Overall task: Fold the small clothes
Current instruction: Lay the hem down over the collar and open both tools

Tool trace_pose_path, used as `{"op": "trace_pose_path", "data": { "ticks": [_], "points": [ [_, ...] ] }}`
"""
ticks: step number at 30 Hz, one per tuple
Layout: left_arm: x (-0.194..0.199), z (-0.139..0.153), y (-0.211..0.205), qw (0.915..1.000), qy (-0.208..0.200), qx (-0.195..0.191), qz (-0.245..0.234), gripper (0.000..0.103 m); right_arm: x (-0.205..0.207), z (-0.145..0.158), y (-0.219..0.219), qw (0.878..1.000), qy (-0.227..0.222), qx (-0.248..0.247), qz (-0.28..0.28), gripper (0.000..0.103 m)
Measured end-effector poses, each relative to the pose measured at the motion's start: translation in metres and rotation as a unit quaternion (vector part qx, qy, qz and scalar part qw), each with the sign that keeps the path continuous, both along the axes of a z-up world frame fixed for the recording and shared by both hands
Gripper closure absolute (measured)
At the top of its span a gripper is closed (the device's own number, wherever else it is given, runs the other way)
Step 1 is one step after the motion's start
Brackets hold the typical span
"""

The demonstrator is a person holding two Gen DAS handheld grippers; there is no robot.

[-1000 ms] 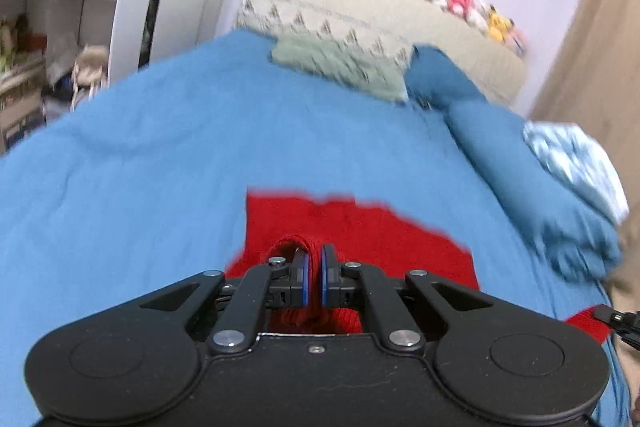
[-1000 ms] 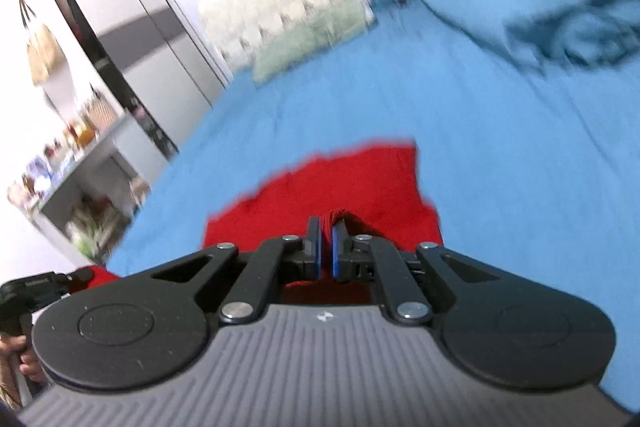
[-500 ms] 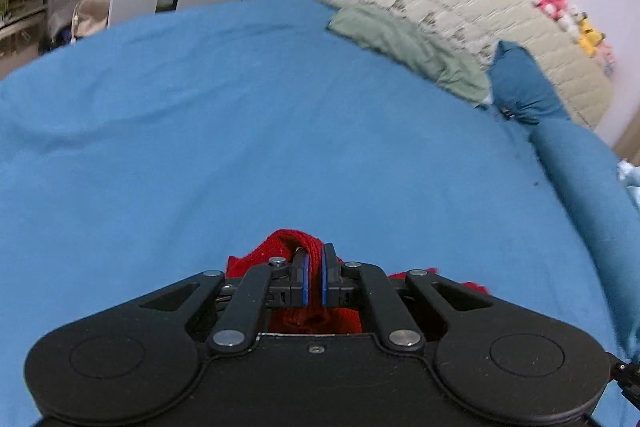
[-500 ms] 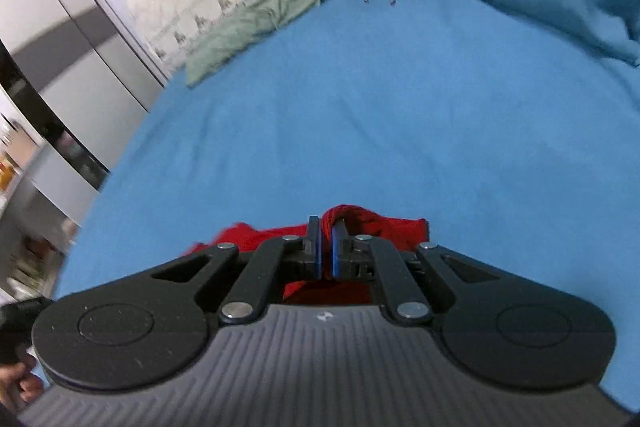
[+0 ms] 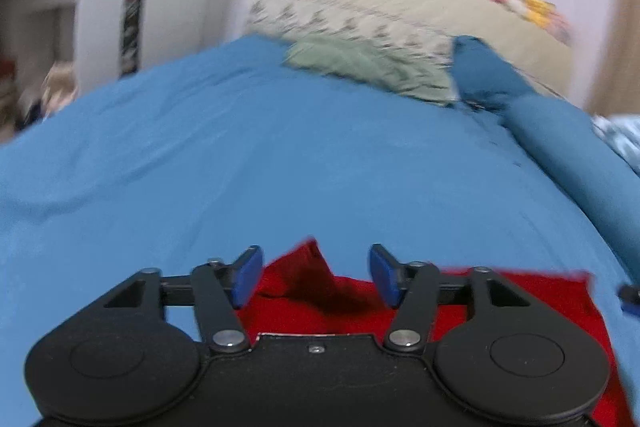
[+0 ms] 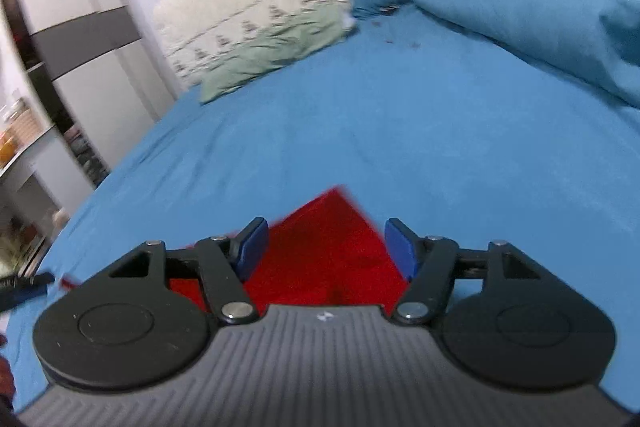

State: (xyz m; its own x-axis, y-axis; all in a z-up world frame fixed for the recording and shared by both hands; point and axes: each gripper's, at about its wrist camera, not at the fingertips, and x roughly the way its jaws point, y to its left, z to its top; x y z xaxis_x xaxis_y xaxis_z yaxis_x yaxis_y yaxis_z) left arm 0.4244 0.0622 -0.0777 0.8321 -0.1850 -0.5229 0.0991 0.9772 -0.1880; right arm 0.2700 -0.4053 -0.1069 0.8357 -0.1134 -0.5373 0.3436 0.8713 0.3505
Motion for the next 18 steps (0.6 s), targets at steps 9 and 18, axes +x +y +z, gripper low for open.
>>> {"op": "trace_pose_path", "data": {
  "ticks": [9,18],
  "points": [
    [0.016,-0.062,-0.023,0.9924,0.100,0.057,-0.045,0.032,0.005,-0.048,0.037,0.995,0.086,-0.036,0.029,0.020],
    [0.012,-0.056,-0.021,0.9925,0.107,0.047,-0.038,0.032,0.017,-0.050,0.045,0.993,0.097,-0.062,0.026,0.019]
  ]
}}
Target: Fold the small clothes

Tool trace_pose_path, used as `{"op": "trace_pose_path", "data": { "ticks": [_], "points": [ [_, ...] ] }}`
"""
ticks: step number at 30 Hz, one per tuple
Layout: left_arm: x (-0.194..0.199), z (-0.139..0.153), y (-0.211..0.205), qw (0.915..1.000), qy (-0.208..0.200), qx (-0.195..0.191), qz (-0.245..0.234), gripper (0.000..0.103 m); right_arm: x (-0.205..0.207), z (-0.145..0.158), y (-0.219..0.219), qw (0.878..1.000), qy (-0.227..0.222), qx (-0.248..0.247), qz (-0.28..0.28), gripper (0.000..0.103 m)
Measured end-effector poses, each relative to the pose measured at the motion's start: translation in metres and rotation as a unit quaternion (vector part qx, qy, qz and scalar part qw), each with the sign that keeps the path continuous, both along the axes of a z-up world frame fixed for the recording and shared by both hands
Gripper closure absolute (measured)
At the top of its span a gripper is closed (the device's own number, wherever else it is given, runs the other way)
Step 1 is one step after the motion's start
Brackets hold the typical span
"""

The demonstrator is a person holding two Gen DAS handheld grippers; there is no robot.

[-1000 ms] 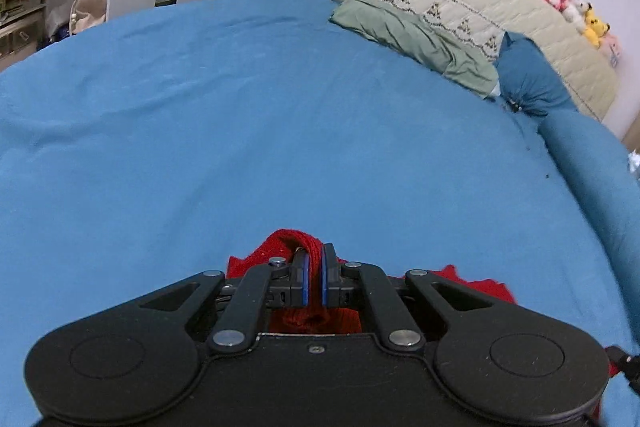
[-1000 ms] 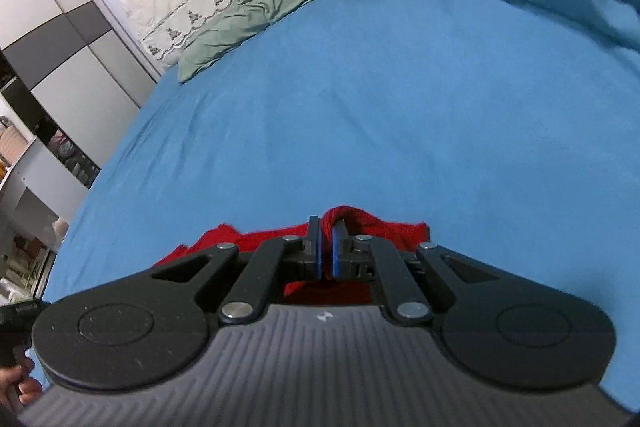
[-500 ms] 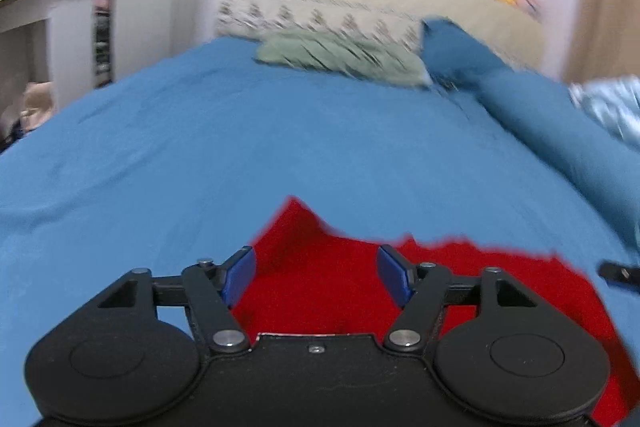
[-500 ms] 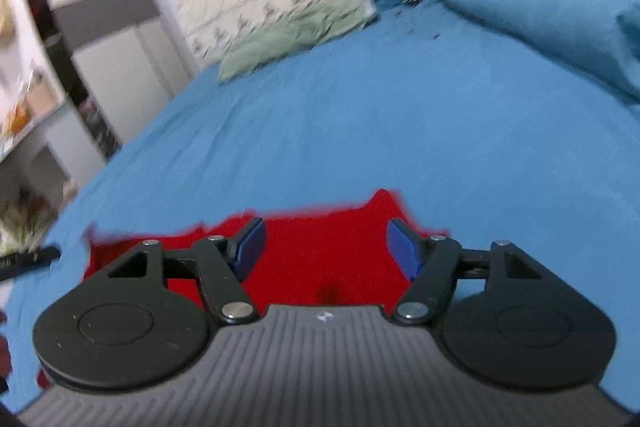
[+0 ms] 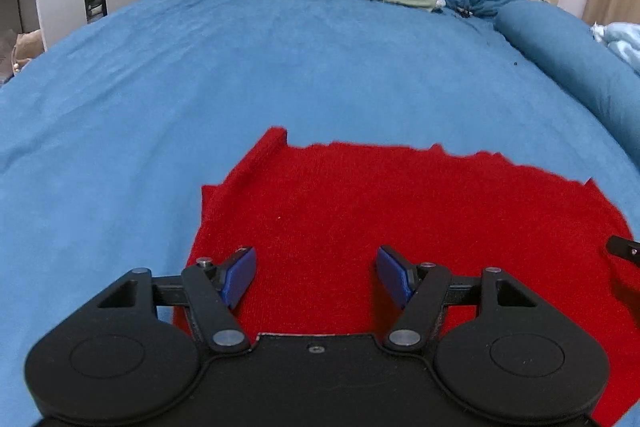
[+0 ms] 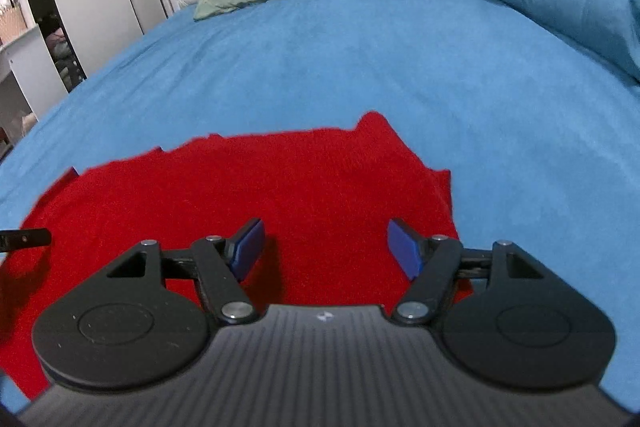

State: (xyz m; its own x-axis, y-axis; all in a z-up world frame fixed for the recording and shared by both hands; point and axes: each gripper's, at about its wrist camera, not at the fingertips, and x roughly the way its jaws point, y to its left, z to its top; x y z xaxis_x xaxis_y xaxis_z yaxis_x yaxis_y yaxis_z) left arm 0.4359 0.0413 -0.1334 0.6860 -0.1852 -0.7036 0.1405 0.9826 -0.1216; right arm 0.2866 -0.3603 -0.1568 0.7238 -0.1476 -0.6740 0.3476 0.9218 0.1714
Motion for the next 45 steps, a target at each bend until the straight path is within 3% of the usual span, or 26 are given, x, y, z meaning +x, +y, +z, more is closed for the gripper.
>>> {"op": "trace_pose_path", "data": {
  "ticks": [3,6,7,8,9,11,18,23,25,29,35,36,37,40,45],
  "points": [
    [-0.016,0.023,-0.001,0.9998,-0.017,0.001,-0.005,0.032,-0.015,0.031,0.001,1.000,-0.030,0.002,0.004,0.019],
    [-0.039,0.053,-0.008,0.9988,-0.042,0.005,-0.023,0.031,-0.041,0.066,0.007,0.998,-0.042,-0.036,0.008,0.019],
    [-0.047,0.061,-0.011,0.9983,-0.049,0.006,-0.032,0.026,-0.051,0.077,0.008,0.998,-0.043,-0.049,0.011,0.017],
    [-0.055,0.067,-0.016,0.9977,-0.054,0.007,-0.041,0.012,-0.058,0.085,0.007,0.997,-0.045,-0.058,0.011,0.015],
    [-0.062,0.071,-0.023,0.9971,-0.056,0.006,-0.050,0.005,-0.068,0.093,0.007,0.997,-0.045,-0.067,0.011,0.008],
    [-0.072,0.074,-0.035,0.9956,-0.061,-0.001,-0.071,0.001,-0.084,0.099,0.003,0.997,-0.035,-0.074,0.007,0.004],
    [-0.076,0.040,-0.088,0.9948,-0.012,0.004,-0.101,0.001,-0.119,0.058,-0.006,0.998,0.028,-0.049,-0.014,0.005],
    [-0.069,0.015,-0.104,0.9948,0.014,0.015,-0.100,0.001,-0.121,0.018,0.001,0.997,0.043,-0.060,-0.011,0.010],
    [-0.068,0.006,-0.107,0.9948,0.020,0.019,-0.098,0.001,-0.119,0.005,0.002,0.997,0.042,-0.061,-0.013,0.016],
    [-0.059,-0.010,-0.107,0.9951,0.037,0.024,-0.089,0.001,-0.117,-0.010,0.003,0.998,0.026,-0.055,-0.020,0.019],
    [-0.048,-0.023,-0.111,0.9947,0.043,0.033,-0.087,0.000,-0.115,-0.013,0.010,0.998,0.019,-0.060,0.001,0.045],
    [-0.047,-0.025,-0.111,0.9948,0.045,0.032,-0.085,0.000,-0.114,-0.013,0.010,0.998,0.019,-0.055,0.000,0.051],
    [-0.045,-0.025,-0.110,0.9949,0.047,0.031,-0.083,0.000,-0.114,-0.011,0.009,0.999,0.020,-0.049,-0.005,0.063],
    [-0.039,-0.024,-0.112,0.9942,0.058,0.034,-0.084,0.000,-0.113,-0.006,0.003,0.999,0.021,-0.006,-0.023,0.075],
    [-0.036,-0.010,-0.101,0.9938,0.071,0.017,-0.084,0.000,-0.114,0.026,-0.010,0.993,-0.003,0.089,-0.072,0.078]
  ]
}}
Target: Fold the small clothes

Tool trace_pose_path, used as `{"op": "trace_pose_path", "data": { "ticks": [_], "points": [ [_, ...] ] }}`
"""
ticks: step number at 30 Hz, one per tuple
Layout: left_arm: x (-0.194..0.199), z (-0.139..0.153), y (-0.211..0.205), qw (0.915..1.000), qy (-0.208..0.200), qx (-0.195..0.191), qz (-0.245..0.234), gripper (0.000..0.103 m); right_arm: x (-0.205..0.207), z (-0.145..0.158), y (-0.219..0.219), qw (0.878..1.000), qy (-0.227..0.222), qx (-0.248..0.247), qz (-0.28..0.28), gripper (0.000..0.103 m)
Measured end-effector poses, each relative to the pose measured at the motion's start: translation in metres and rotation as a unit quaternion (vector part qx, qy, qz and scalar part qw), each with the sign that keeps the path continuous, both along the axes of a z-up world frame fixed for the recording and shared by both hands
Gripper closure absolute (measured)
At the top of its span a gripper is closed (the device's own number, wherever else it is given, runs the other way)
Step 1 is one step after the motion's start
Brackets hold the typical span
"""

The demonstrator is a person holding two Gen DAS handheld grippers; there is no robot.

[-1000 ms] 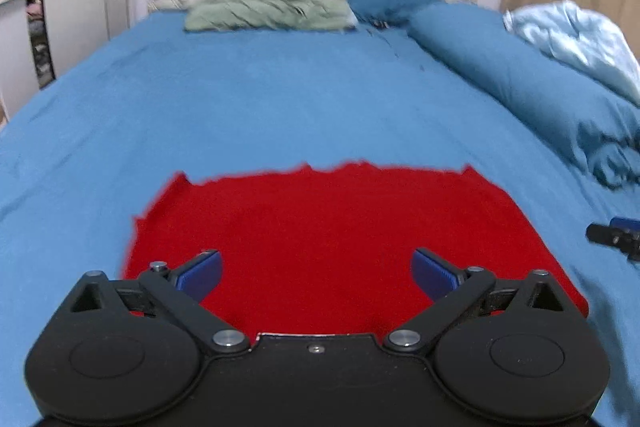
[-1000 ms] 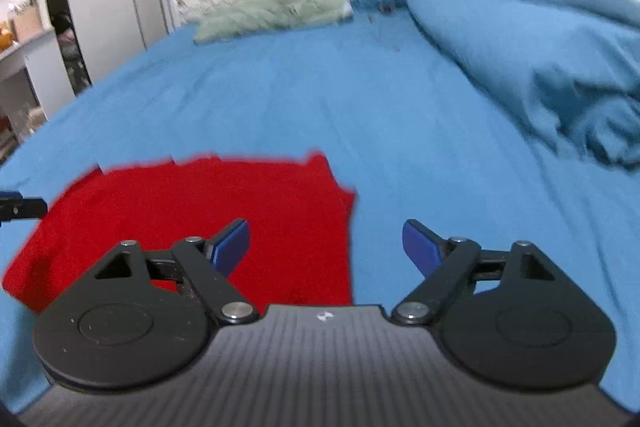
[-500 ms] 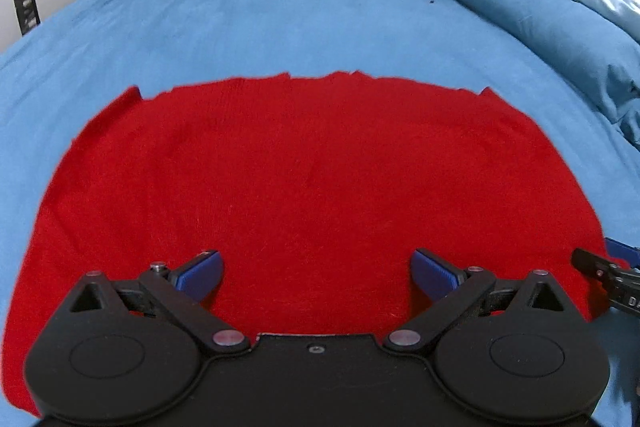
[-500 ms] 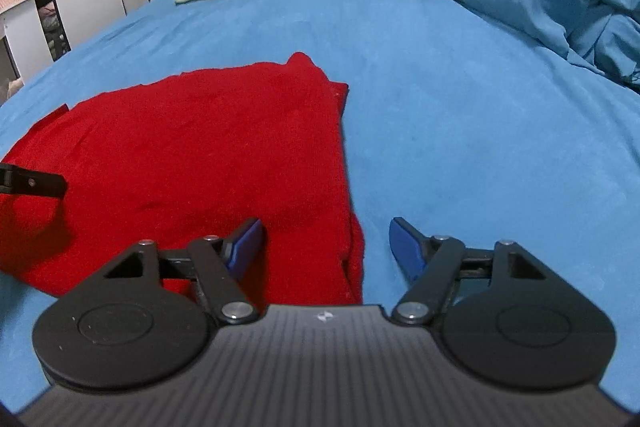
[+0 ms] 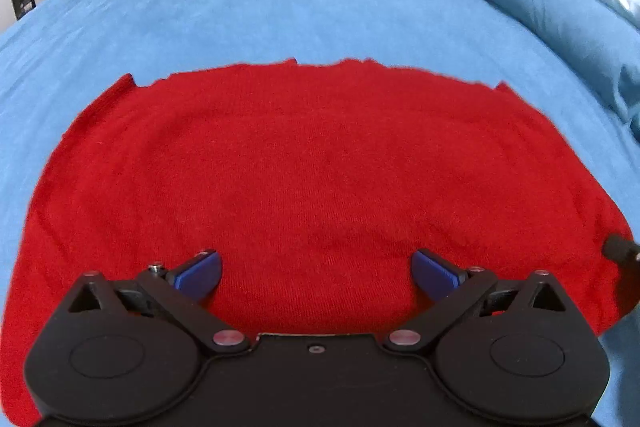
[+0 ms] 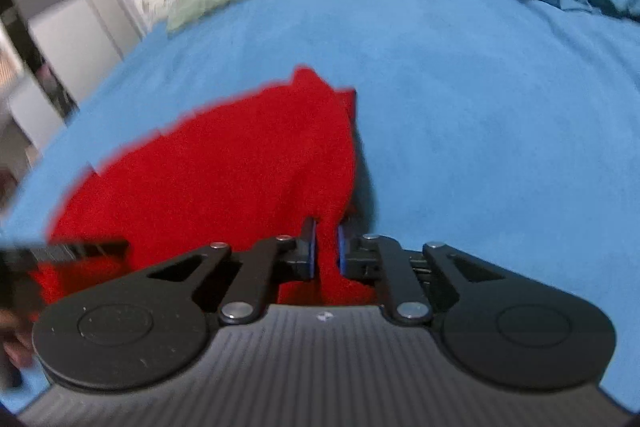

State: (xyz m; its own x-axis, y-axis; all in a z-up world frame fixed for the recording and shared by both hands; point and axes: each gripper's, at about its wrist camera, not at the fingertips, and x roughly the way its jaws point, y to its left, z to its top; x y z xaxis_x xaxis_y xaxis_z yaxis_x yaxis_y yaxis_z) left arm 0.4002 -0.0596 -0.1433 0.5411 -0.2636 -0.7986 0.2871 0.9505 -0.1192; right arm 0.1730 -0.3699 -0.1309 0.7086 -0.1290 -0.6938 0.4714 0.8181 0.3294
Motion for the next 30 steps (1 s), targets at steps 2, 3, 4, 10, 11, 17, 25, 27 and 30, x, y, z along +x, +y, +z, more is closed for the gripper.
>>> {"op": "trace_pose_path", "data": {
  "ticks": [2,3,4,10,11,17,25,27,30],
  "points": [
    [-0.002,0.013,0.015,0.9999,-0.010,-0.012,0.007,0.001,0.001,0.027,0.002,0.999,-0.040,0.031,-0.001,0.079],
    [-0.005,0.022,0.024,0.9997,-0.020,-0.015,0.007,0.001,0.005,0.041,0.007,0.997,-0.059,0.040,0.005,0.079],
    [-0.008,0.030,0.033,0.9995,-0.029,-0.014,0.007,0.000,0.010,0.055,0.012,0.996,-0.074,0.045,0.013,0.079],
    [-0.034,0.065,0.111,0.9974,-0.070,-0.005,0.019,0.000,0.082,0.114,0.104,0.976,-0.138,0.072,0.155,0.080],
    [-0.039,0.066,0.124,0.9971,-0.072,-0.003,0.023,0.000,0.097,0.114,0.127,0.970,-0.138,0.078,0.185,0.080],
    [-0.067,0.036,0.184,0.9977,-0.053,-0.011,0.039,0.000,0.176,0.041,0.258,0.937,-0.037,0.104,0.330,0.080],
    [-0.095,0.010,0.196,0.9966,-0.057,-0.036,0.049,0.001,0.185,-0.003,0.291,0.928,-0.004,0.100,0.360,0.069],
    [-0.096,0.017,0.197,0.9957,-0.070,-0.047,0.038,0.001,0.180,0.013,0.288,0.924,-0.021,0.094,0.369,0.032],
    [-0.102,0.030,0.196,0.9928,-0.090,-0.076,0.025,0.002,0.151,0.043,0.272,0.935,-0.090,0.047,0.340,0.010]
  ]
}}
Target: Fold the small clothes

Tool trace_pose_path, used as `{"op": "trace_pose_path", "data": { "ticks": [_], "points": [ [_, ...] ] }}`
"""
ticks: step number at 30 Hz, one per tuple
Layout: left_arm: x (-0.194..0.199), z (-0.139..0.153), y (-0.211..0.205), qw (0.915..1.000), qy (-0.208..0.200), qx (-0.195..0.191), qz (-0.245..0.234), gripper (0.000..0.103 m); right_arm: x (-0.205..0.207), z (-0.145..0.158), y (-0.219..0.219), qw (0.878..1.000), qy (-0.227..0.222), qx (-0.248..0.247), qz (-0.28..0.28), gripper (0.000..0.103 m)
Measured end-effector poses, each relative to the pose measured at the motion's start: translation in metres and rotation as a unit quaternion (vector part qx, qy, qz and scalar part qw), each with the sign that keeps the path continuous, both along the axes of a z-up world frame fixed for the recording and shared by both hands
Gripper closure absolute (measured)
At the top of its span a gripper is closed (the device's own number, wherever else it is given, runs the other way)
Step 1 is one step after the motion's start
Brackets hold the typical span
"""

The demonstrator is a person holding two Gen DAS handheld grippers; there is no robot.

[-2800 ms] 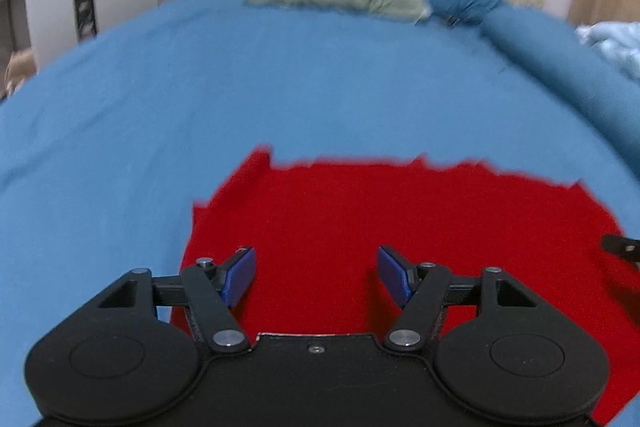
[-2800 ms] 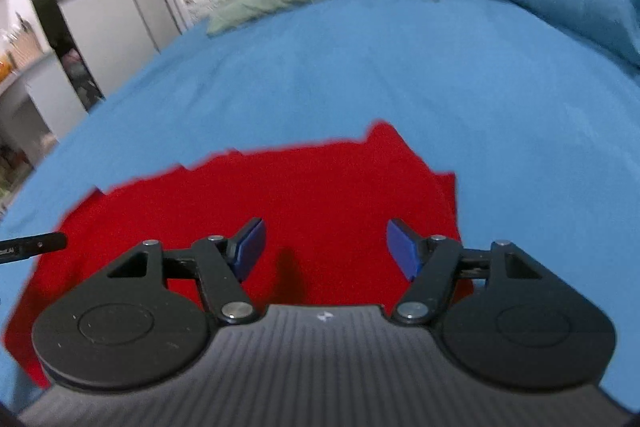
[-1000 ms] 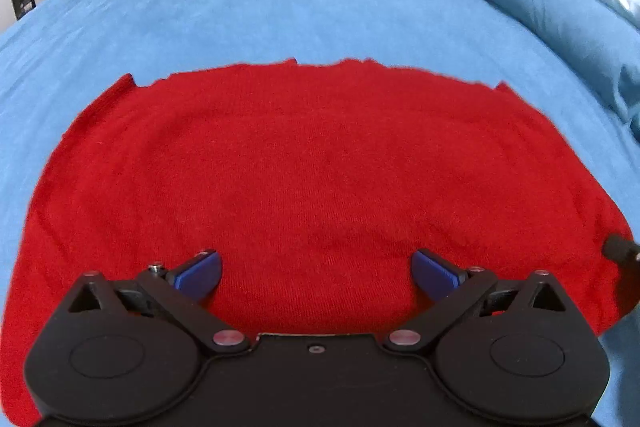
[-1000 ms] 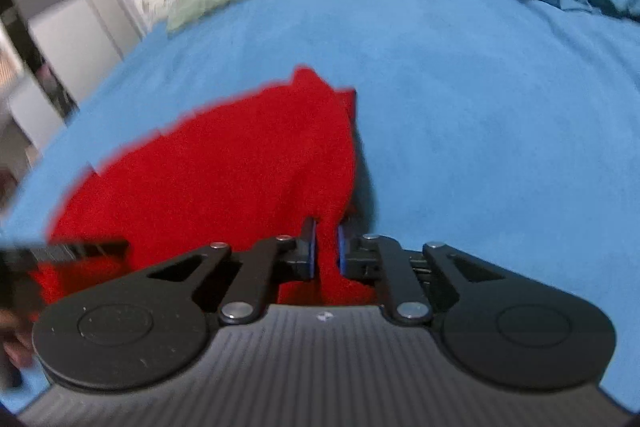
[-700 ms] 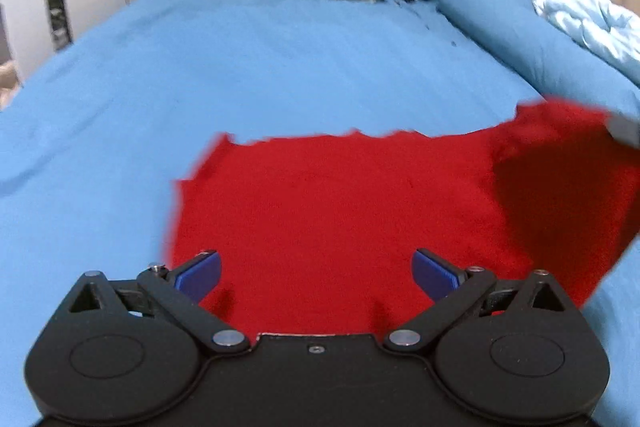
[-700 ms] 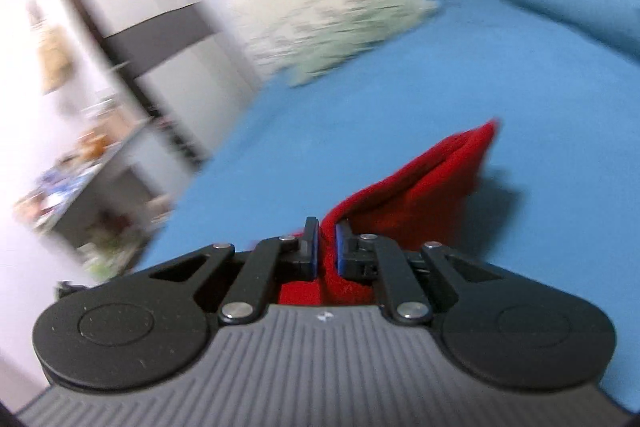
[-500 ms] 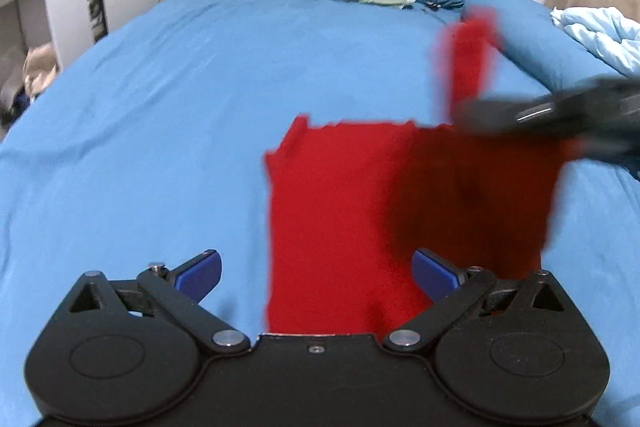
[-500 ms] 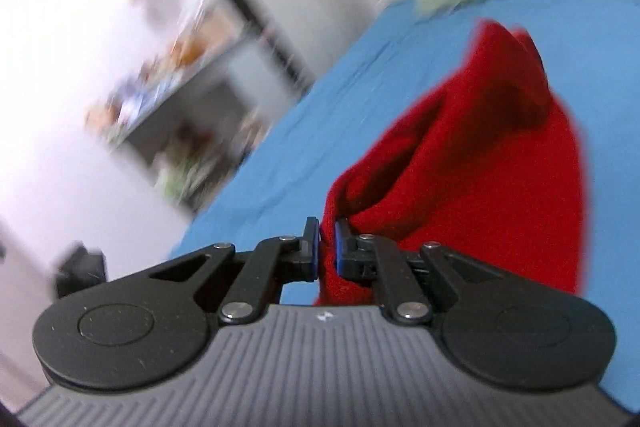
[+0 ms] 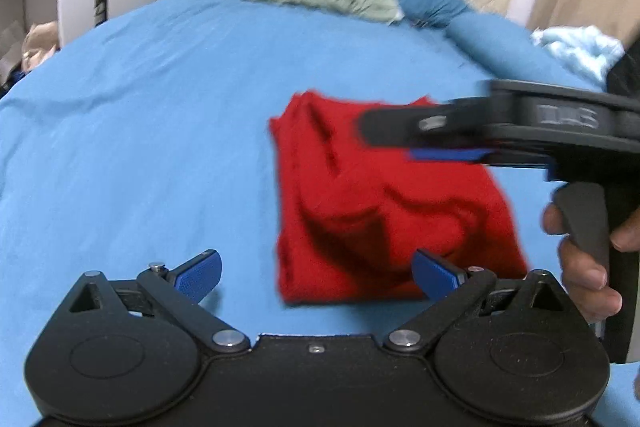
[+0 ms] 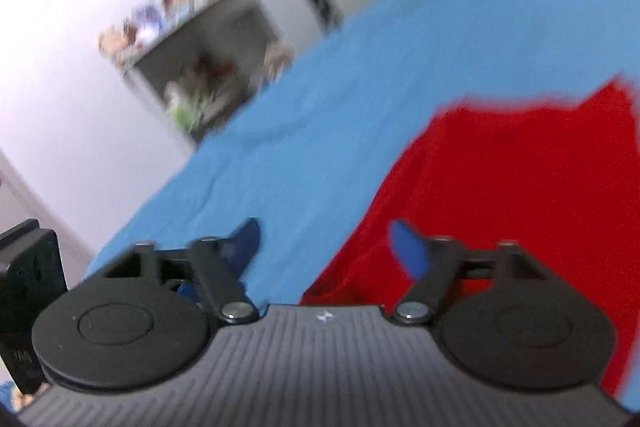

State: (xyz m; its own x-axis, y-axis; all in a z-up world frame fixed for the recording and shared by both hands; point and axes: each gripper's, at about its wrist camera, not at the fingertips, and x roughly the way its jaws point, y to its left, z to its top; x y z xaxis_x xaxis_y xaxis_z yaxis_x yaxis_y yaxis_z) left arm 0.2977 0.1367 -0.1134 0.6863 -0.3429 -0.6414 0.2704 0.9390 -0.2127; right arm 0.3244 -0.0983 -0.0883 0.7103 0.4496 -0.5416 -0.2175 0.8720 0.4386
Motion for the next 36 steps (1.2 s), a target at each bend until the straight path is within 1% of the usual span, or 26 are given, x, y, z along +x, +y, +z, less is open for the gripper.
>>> {"op": "trace_pose_path", "data": {
  "ticks": [1,3,4,5,6,7,8,10,12,13,14,16,18,19,20,21,23,27,29,30,31,33,35,36],
  "points": [
    [0.000,0.003,-0.001,1.0000,-0.002,-0.009,-0.001,0.002,-0.012,0.008,-0.010,1.000,-0.016,-0.011,-0.021,0.010],
    [0.001,0.004,-0.002,0.9995,0.005,-0.031,-0.004,0.009,-0.039,0.015,-0.024,0.996,-0.032,-0.041,-0.070,0.009],
    [0.003,0.003,-0.002,0.9991,0.012,-0.041,-0.007,0.015,-0.051,0.015,-0.032,0.994,-0.034,-0.056,-0.092,0.009],
    [0.006,0.002,-0.005,0.9988,0.017,-0.045,-0.010,0.019,-0.066,0.012,-0.039,0.990,-0.032,-0.073,-0.115,0.009],
    [0.009,0.000,-0.008,0.9988,0.022,-0.043,-0.010,0.020,-0.077,0.008,-0.044,0.987,-0.027,-0.086,-0.131,0.009],
    [0.009,0.000,-0.010,0.9989,0.022,-0.040,-0.009,0.027,-0.088,0.001,-0.047,0.985,-0.020,-0.100,-0.142,0.009],
    [0.011,0.000,-0.014,0.9990,0.025,-0.037,-0.009,0.033,-0.099,-0.007,-0.049,0.981,-0.010,-0.116,-0.152,0.009],
    [0.015,-0.002,-0.020,0.9987,0.031,-0.040,-0.011,0.035,-0.113,-0.021,-0.046,0.977,0.007,-0.140,-0.162,0.009],
    [0.017,-0.005,-0.023,0.9985,0.038,-0.038,-0.007,0.035,-0.118,-0.038,-0.040,0.972,0.025,-0.162,-0.169,0.009],
    [0.016,-0.008,-0.025,0.9984,0.042,-0.037,-0.004,0.036,-0.120,-0.044,-0.037,0.970,0.031,-0.171,-0.172,0.009],
    [0.019,-0.010,-0.027,0.9983,0.045,-0.036,-0.001,0.040,-0.116,-0.051,-0.031,0.968,0.035,-0.177,-0.177,0.009],
    [0.025,-0.014,-0.028,0.9980,0.053,-0.035,0.007,0.046,-0.121,-0.063,-0.031,0.967,0.040,-0.174,-0.181,0.009],
    [0.031,-0.017,-0.029,0.9972,0.063,-0.037,0.015,0.066,-0.118,-0.072,-0.025,0.967,0.042,-0.171,-0.184,0.009],
    [0.034,-0.018,-0.029,0.9967,0.069,-0.039,0.018,0.090,-0.118,-0.074,-0.024,0.966,0.041,-0.174,-0.184,0.009],
    [0.036,-0.018,-0.029,0.9961,0.073,-0.045,0.018,0.096,-0.118,-0.078,-0.022,0.965,0.039,-0.180,-0.184,0.009],
    [0.037,-0.015,-0.028,0.9958,0.072,-0.053,0.020,0.096,-0.116,-0.079,-0.020,0.963,0.037,-0.189,-0.186,0.009],
    [0.037,-0.006,-0.027,0.9966,0.057,-0.056,0.021,0.097,-0.115,-0.081,-0.020,0.960,0.034,-0.199,-0.193,0.009],
    [0.035,0.016,-0.023,0.9973,0.021,-0.067,0.020,0.097,-0.109,-0.081,-0.024,0.957,0.035,-0.193,-0.212,0.009],
    [0.034,0.025,-0.019,0.9970,0.010,-0.073,0.023,0.098,-0.105,-0.079,-0.029,0.955,0.032,-0.187,-0.226,0.011],
    [0.033,0.029,-0.016,0.9968,0.005,-0.076,0.024,0.098,-0.105,-0.077,-0.031,0.953,0.031,-0.188,-0.235,0.011],
    [0.032,0.032,-0.014,0.9967,0.001,-0.076,0.027,0.098,-0.105,-0.074,-0.035,0.947,0.031,-0.193,-0.253,0.013],
    [0.025,0.035,-0.007,0.9965,-0.004,-0.078,0.031,0.098,-0.109,-0.066,-0.044,0.937,0.029,-0.195,-0.289,0.013],
    [0.014,0.030,0.000,0.9964,-0.005,-0.079,0.032,0.098,-0.116,-0.057,-0.054,0.934,0.020,-0.183,-0.307,0.014],
    [0.011,0.023,-0.001,0.9970,-0.001,-0.071,0.031,0.098,-0.118,-0.055,-0.056,0.934,0.019,-0.184,-0.305,0.014]
  ]
}}
